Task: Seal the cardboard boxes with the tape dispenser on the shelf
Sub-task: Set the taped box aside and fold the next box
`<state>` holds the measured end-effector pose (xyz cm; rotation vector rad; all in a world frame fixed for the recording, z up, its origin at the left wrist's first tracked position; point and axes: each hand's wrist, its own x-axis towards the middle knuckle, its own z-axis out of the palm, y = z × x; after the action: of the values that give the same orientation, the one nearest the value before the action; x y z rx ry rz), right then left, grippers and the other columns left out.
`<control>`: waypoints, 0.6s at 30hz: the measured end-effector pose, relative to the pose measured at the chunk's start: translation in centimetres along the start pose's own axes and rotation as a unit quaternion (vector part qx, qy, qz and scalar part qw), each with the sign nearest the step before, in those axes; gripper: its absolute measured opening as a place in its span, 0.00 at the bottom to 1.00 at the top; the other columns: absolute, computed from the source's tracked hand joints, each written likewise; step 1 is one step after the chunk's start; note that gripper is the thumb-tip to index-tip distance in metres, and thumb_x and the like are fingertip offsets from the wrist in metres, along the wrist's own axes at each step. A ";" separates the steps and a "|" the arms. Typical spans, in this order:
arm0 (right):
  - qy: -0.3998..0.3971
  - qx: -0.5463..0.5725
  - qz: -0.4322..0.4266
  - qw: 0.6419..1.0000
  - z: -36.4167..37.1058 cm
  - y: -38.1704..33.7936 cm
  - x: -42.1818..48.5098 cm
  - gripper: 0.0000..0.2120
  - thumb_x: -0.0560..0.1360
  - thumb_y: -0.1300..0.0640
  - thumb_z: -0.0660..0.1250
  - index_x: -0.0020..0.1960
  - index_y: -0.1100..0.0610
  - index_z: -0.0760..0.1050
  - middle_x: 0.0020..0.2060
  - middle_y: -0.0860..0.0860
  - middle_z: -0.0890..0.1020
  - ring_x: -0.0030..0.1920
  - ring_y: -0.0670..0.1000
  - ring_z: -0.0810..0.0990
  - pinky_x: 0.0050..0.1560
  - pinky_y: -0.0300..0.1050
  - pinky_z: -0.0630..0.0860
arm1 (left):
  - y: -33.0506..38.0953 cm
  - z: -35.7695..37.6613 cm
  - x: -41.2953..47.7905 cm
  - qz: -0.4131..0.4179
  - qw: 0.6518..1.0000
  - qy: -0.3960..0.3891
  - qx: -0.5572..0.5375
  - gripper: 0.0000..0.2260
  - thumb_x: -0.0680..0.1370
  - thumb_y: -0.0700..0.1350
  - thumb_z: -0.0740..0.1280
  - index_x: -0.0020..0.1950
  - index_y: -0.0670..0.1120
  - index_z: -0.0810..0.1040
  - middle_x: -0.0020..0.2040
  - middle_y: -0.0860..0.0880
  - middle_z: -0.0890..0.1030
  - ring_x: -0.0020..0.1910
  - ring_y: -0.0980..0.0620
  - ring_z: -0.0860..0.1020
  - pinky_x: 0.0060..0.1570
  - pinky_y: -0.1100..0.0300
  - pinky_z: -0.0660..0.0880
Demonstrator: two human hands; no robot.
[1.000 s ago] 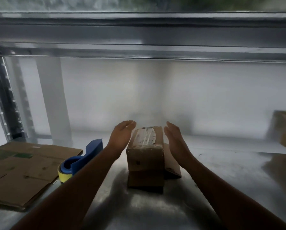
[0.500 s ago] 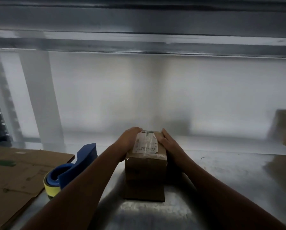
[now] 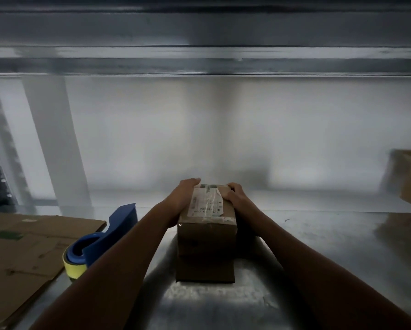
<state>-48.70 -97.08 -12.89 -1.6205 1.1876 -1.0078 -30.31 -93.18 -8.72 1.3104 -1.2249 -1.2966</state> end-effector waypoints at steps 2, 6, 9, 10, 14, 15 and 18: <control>-0.022 -0.027 -0.014 0.999 -0.5 -0.4 -1.0 0.29 0.84 0.45 0.58 0.81 0.50 0.54 0.76 0.51 0.65 0.74 0.54 0.69 0.76 0.56 0.64 | -0.2 -0.3 -0.7 0.015 1.000 -0.009 0.014 0.22 0.84 0.60 0.55 0.48 0.46 0.79 0.40 0.44 0.84 0.38 0.48 0.84 0.39 0.58 0.78; -0.002 -0.031 -0.089 0.995 -1.5 -1.0 -4.7 0.29 0.86 0.46 0.54 0.83 0.51 0.50 0.82 0.49 0.53 0.80 0.48 0.54 0.81 0.51 0.51 | -1.0 -1.9 -3.2 0.100 0.994 0.007 0.032 0.27 0.82 0.67 0.55 0.72 0.51 0.73 0.68 0.54 0.74 0.69 0.52 0.72 0.74 0.50 0.65; -0.029 -0.011 -0.131 0.991 -1.6 -1.2 -8.3 0.18 0.86 0.48 0.56 0.75 0.42 0.62 0.79 0.48 0.64 0.76 0.44 0.64 0.77 0.47 0.61 | -2.1 -3.6 -5.6 0.226 0.965 -0.026 0.133 0.18 0.84 0.59 0.58 0.70 0.53 0.72 0.73 0.55 0.67 0.76 0.54 0.63 0.74 0.55 0.61; -0.055 -0.031 -0.148 0.987 -1.6 -1.3 -9.5 0.16 0.86 0.48 0.56 0.73 0.39 0.64 0.76 0.44 0.67 0.75 0.43 0.66 0.76 0.48 0.64 | -2.8 -4.2 -6.6 0.257 0.950 -0.029 0.176 0.15 0.86 0.54 0.58 0.71 0.53 0.71 0.74 0.55 0.66 0.78 0.54 0.62 0.72 0.59 0.61; -0.083 -0.197 -0.194 0.957 -1.0 -0.8 -12.4 0.25 0.86 0.44 0.52 0.80 0.41 0.50 0.81 0.42 0.52 0.80 0.44 0.52 0.81 0.51 0.55 | -4.7 -4.1 -9.0 0.293 0.854 -0.109 0.415 0.23 0.86 0.48 0.53 0.81 0.52 0.53 0.78 0.67 0.47 0.74 0.78 0.42 0.74 0.73 0.45; -0.069 -0.201 -0.208 0.955 -0.8 -0.8 -12.6 0.24 0.86 0.47 0.52 0.80 0.41 0.50 0.82 0.44 0.51 0.81 0.44 0.50 0.81 0.50 0.52 | -5.6 -4.6 -9.3 0.306 0.842 -0.107 0.431 0.22 0.85 0.50 0.52 0.80 0.54 0.52 0.78 0.65 0.47 0.74 0.76 0.40 0.76 0.70 0.43; -0.027 -0.204 -0.259 0.944 -0.2 -0.8 -12.6 0.20 0.87 0.56 0.54 0.74 0.39 0.57 0.81 0.50 0.58 0.80 0.47 0.55 0.80 0.49 0.54 | -6.8 -4.4 -8.9 0.351 0.833 -0.039 0.427 0.22 0.85 0.55 0.50 0.79 0.56 0.56 0.82 0.58 0.54 0.80 0.65 0.46 0.78 0.65 0.46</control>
<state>-51.46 -84.82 -13.50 -2.3584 0.9927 -1.0685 -25.24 -83.82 -14.24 1.1547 -2.2143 -0.2338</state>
